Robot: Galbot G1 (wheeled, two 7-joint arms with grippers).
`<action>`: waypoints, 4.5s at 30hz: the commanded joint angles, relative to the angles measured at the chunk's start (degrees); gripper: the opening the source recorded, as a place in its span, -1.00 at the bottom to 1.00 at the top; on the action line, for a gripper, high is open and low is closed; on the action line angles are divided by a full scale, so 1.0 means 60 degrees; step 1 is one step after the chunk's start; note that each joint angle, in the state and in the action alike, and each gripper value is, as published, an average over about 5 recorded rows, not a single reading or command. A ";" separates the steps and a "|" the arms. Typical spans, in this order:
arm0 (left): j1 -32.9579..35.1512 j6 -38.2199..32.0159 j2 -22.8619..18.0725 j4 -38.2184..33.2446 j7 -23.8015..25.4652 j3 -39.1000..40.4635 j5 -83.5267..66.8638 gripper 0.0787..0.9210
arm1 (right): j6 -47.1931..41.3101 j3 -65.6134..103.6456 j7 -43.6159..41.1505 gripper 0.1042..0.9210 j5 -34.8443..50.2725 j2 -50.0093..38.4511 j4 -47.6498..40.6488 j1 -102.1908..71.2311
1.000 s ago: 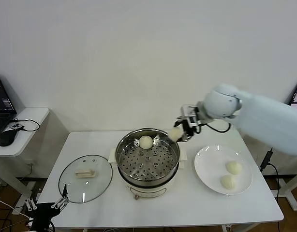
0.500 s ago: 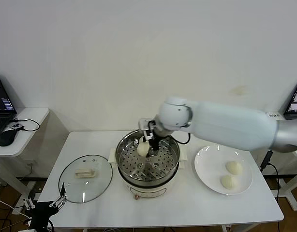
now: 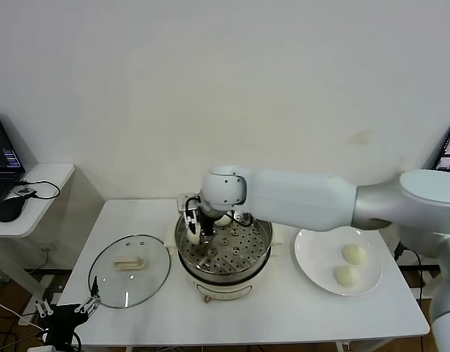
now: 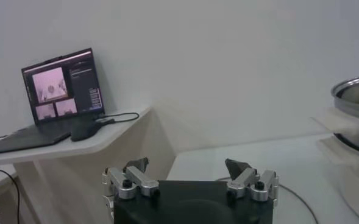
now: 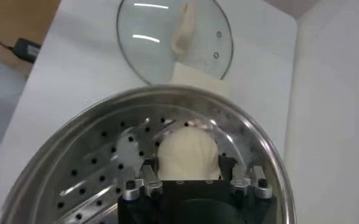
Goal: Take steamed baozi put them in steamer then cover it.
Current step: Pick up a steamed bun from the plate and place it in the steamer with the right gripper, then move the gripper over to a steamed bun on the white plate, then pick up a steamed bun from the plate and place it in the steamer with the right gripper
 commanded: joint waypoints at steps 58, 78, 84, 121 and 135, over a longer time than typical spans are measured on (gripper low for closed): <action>0.0452 0.0048 0.0159 -0.0438 0.0030 0.0178 0.0092 0.77 | 0.4612 0.6292 -0.3648 0.76 -0.6671 -0.9423 0.2107 -0.6709; 0.0585 0.0060 0.0099 -0.0325 0.0036 -0.0002 0.0161 0.77 | 0.4527 0.7087 -0.3126 0.76 -0.7131 -0.8130 0.0662 -0.8174; 0.0562 0.0060 0.0095 -0.0302 0.0036 -0.0030 0.0160 0.77 | 0.4460 0.6929 -0.2889 0.76 -0.6949 -0.7787 0.0505 -0.7825; 0.0465 0.0070 0.0117 -0.0359 0.0026 -0.0041 0.0146 0.77 | 0.3990 0.5877 -0.3613 0.20 -0.5713 -0.7916 0.1141 -0.5264; 0.0342 0.0084 0.0176 -0.0390 0.0033 0.0046 0.0117 0.77 | 0.3382 0.3617 -0.3801 0.20 -0.3243 -0.6662 0.1717 -0.0004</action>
